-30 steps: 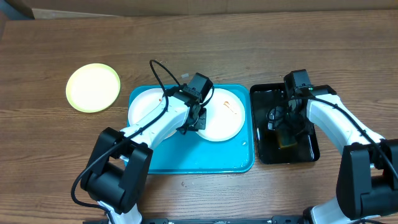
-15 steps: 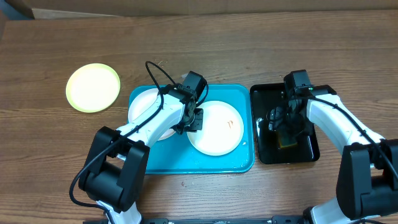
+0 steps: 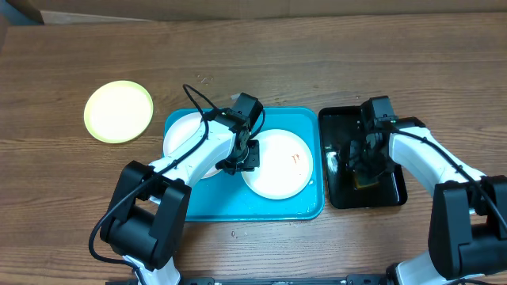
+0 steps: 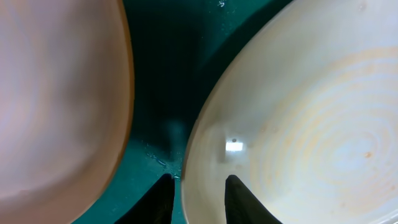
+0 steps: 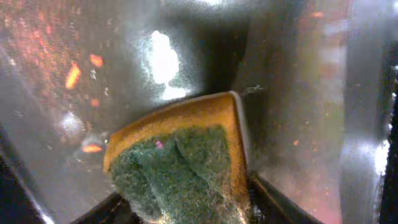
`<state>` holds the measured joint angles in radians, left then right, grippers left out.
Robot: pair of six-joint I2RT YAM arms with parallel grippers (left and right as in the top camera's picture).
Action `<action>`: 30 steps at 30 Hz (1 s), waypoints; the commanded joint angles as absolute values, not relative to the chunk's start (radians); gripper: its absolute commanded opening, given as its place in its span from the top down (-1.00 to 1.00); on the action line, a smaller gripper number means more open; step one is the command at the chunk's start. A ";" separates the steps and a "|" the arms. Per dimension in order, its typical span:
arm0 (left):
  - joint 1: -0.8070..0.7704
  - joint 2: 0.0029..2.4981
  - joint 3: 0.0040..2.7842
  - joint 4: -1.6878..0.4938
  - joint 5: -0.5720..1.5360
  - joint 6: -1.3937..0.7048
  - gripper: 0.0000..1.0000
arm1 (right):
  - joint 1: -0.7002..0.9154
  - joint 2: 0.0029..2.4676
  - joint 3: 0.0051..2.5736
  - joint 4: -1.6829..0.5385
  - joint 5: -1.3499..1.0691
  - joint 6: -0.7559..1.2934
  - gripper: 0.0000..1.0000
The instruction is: Clean dirty plates on tray and stack at the side
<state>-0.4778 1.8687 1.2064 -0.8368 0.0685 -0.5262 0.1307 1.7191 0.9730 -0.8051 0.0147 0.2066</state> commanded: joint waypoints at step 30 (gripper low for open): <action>-0.449 1.885 1.198 -0.850 0.041 -0.770 0.92 | 0.117 1.685 1.253 -1.003 0.088 0.215 0.92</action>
<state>-0.4660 1.8687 1.2037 -0.8516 0.0566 -0.7067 0.1184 1.7107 1.2327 -0.9867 0.0666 0.2398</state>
